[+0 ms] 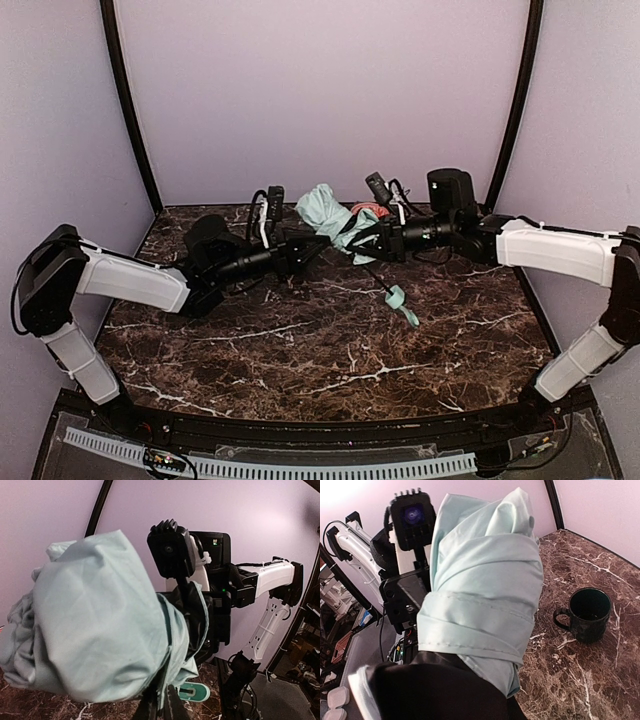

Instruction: Put away the umbrella

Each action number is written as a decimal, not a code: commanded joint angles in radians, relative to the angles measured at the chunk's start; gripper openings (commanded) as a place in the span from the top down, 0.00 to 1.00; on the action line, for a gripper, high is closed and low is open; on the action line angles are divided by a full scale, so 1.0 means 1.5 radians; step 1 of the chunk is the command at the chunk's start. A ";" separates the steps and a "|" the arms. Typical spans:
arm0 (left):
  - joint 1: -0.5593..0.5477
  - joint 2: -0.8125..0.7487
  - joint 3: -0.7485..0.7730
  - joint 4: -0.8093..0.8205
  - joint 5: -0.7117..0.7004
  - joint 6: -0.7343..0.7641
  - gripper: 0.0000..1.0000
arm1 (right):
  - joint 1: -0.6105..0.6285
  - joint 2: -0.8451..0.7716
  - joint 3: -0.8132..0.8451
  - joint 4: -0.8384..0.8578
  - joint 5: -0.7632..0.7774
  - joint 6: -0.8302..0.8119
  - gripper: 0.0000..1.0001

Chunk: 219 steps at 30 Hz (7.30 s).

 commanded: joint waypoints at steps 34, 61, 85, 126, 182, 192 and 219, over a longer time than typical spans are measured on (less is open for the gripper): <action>0.058 0.032 0.071 -0.137 -0.118 0.029 1.00 | 0.107 -0.046 0.105 -0.198 -0.144 -0.275 1.00; 0.057 -0.251 -0.141 -0.287 -0.228 0.225 0.49 | 0.019 -0.045 0.011 -0.172 0.101 -0.278 0.99; 0.006 -0.113 -0.117 -0.403 -0.093 0.339 0.29 | 0.068 0.109 0.050 -0.385 0.183 -0.496 0.01; 0.006 -0.176 -0.073 -0.548 -0.409 0.277 0.26 | 0.225 0.251 0.353 -0.638 0.443 -0.309 0.00; 0.063 -0.264 -0.126 -0.589 -0.437 0.276 0.25 | 0.096 -0.080 0.194 0.011 0.400 -0.217 0.66; 0.064 -0.262 -0.095 -0.603 -0.427 0.278 0.25 | 0.089 -0.213 0.157 0.252 0.426 -0.241 0.66; 0.063 -0.226 -0.034 -0.635 -0.379 0.272 0.25 | 0.092 -0.188 -0.279 0.249 0.639 -0.130 0.66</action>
